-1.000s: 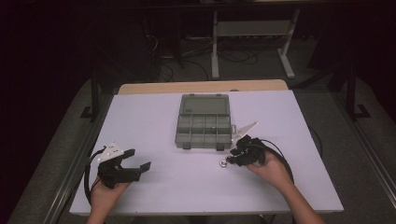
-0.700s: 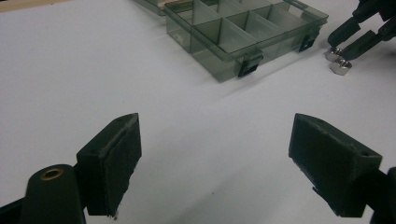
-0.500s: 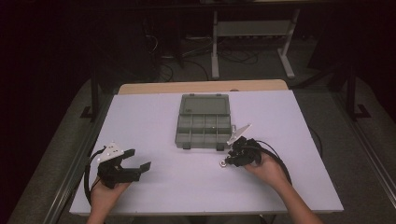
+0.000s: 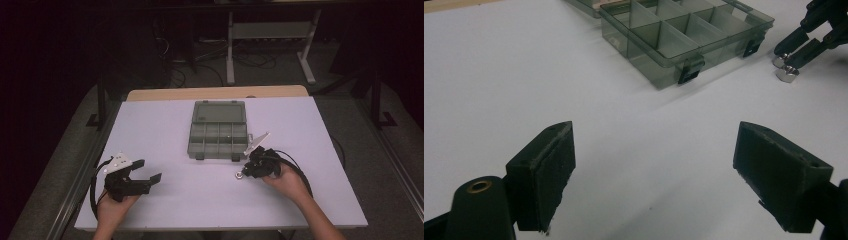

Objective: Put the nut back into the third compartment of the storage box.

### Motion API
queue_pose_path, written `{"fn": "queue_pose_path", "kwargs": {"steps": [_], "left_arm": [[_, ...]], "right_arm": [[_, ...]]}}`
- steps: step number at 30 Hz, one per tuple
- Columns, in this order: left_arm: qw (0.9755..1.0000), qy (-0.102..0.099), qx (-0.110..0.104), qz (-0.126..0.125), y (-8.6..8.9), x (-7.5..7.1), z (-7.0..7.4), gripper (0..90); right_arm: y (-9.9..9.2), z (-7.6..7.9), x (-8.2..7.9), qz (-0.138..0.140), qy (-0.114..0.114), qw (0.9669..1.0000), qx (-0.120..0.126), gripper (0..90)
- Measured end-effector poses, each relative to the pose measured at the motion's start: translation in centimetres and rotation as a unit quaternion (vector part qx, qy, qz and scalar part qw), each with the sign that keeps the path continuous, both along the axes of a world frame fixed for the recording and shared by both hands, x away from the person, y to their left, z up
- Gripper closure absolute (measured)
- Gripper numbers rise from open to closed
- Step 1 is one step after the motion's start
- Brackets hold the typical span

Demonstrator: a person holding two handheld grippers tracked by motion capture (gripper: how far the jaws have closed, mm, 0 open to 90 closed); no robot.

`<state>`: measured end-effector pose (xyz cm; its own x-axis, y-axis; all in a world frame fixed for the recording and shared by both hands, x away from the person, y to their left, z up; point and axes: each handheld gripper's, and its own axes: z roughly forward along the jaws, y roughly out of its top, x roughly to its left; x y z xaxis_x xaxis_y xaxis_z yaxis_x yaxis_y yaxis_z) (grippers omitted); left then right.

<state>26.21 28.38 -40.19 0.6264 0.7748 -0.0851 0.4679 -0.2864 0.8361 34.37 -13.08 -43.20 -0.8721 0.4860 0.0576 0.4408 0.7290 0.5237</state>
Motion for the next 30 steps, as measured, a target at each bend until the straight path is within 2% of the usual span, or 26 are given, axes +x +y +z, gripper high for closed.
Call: {"fn": "queue_pose_path", "kwargs": {"steps": [6, 7, 9, 14, 16, 24, 30], "left_arm": [[1.0, -0.001, 0.0, 0.001, 0.0, 0.0, 0.0, 16.6], [0.9999, -0.001, -0.009, 0.005, -0.1, 0.0, -0.1, 16.6], [1.0, -0.001, -0.007, 0.005, -0.1, 0.0, -0.1, 16.6], [1.0, 0.002, -0.004, 0.003, -0.1, -0.1, 0.0, 16.6], [1.0, 0.002, -0.003, 0.003, -0.1, -0.1, 0.0, 16.6], [1.0, 0.005, -0.004, 0.005, 0.0, -0.1, 0.1, 16.6], [1.0, 0.002, -0.008, 0.005, 0.0, -0.1, 0.0, 16.6]], "right_arm": [[-0.5, 0.9, -0.3, -0.001, 0.0, 0.9998, 0.02, 69.1], [-0.5, 1.2, -0.4, -0.002, 0.0, 0.9997, 0.024, 69.1], [-0.6, 1.7, -0.3, -0.001, -0.007, 0.9996, 0.026, 69.1], [-0.6, 3.1, 0.2, -0.011, -0.005, 0.9991, 0.04, 69.1], [-0.7, 3.7, 0.5, -0.015, -0.003, 0.9986, 0.051, 69.1], [-0.2, 5.4, 2.7, -0.027, 0.001, 0.9973, 0.067, 69.1], [0.2, 6.9, 4.6, -0.034, -0.012, 0.9973, 0.065, 69.1]]}}
